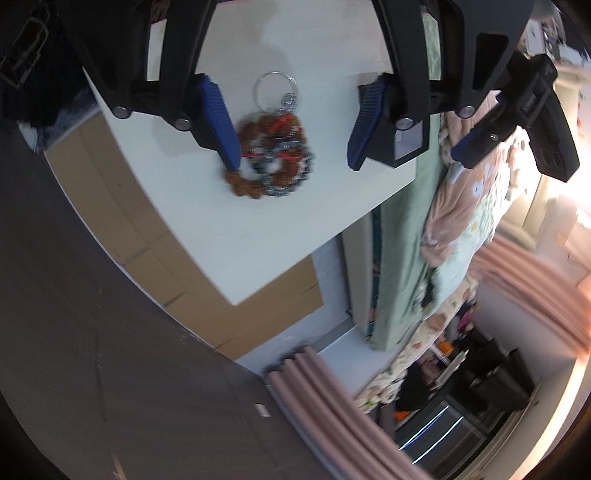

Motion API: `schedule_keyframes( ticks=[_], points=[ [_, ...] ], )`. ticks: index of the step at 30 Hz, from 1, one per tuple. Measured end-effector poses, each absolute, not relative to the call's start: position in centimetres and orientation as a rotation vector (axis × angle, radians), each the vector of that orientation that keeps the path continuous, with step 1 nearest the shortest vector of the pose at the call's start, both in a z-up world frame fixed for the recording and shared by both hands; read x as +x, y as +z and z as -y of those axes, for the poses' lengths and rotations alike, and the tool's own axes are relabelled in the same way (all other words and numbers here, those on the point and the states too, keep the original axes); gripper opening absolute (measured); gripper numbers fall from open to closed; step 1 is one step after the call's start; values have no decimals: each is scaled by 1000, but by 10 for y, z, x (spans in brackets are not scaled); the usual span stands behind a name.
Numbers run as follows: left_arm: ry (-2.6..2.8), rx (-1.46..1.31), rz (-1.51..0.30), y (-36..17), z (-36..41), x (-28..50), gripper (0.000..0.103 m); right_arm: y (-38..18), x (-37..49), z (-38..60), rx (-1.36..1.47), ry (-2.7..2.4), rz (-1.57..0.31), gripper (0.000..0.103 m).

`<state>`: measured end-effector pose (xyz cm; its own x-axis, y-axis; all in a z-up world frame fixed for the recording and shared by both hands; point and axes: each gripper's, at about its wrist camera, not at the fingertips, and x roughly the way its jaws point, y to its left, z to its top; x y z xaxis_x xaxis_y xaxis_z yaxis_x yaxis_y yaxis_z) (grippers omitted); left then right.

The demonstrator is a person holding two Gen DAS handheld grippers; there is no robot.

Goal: Organize jewelry
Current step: 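Grasp the gray beaded bracelet from the pile with the left gripper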

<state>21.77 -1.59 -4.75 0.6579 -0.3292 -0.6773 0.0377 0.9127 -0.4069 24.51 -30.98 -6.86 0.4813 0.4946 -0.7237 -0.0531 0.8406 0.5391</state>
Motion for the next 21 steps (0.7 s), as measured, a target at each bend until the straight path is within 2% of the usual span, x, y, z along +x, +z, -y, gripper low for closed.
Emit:
schedule_keyframes(
  ticks=[6,15,21],
  points=[
    [-249,-363,-920,-75,54,241,69,-91,255,323,511,340,-1077,50],
    [-264,-391,-1028,-119,78,268,50,-102,266,336,536,314,-1089,49],
    [-273,-408,-1076,-140,87,277,48,-111,270,335,532,323,-1111,48]
  ],
)
